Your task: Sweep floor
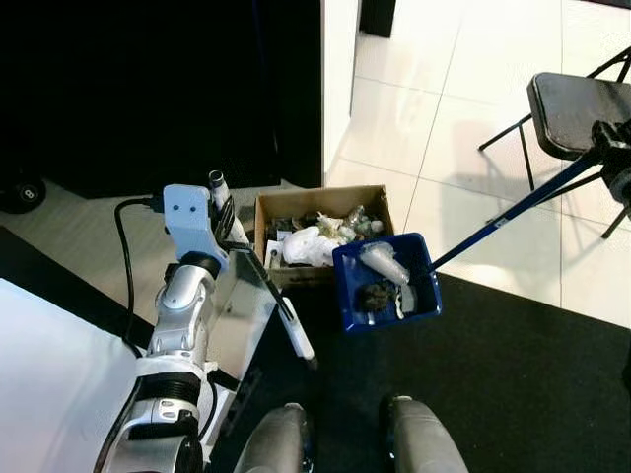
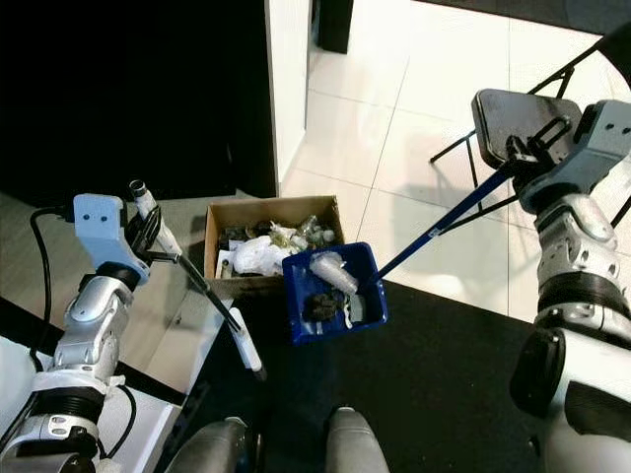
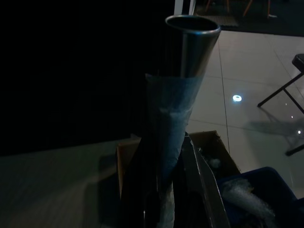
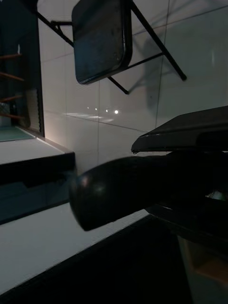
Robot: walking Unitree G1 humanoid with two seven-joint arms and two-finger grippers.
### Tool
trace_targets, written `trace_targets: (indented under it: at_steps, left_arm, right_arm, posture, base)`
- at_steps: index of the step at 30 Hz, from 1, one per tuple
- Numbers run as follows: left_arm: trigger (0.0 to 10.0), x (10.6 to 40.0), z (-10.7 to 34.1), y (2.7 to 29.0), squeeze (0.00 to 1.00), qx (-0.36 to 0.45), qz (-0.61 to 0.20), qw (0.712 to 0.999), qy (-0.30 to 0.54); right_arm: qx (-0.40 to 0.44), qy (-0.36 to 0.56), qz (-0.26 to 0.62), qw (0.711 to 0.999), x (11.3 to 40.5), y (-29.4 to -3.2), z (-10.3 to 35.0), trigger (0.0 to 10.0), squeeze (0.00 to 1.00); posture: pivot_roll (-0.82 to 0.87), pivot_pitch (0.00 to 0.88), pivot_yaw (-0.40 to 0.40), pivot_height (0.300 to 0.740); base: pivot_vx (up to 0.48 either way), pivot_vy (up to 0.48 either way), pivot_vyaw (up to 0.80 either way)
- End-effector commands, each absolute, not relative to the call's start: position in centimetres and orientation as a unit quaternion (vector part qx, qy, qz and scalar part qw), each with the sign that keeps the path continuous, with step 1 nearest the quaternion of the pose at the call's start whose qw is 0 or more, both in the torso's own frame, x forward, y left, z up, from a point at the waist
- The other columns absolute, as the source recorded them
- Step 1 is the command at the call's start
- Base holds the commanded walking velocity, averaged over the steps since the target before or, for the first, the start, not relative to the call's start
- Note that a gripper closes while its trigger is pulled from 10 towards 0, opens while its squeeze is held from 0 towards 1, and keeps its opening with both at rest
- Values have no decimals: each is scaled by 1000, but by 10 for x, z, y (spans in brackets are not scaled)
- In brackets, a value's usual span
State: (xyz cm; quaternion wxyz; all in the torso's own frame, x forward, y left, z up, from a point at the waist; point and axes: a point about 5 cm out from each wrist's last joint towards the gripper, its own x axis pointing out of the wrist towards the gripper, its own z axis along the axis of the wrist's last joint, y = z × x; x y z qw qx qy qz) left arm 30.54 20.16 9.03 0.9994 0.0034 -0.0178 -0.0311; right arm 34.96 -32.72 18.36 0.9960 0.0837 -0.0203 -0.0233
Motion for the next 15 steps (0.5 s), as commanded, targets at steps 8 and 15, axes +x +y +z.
trace_targets:
  at_steps: [8,15]
  left_arm:
    - [10000,304,94,201,0,-8,-23,999,-39]
    - [10000,302,94,205,0,2,-31,999,-38]
  right_arm:
    - [104,-36,42,993,349,-320,213,10000,0]
    - [80,3,79,994,334,-318,210,10000,0]
  posture:
    - [-24,0,-38,740]
    - [-25,0,-24,740]
  base:
    - [0,0,0]
    - [0,0,0]
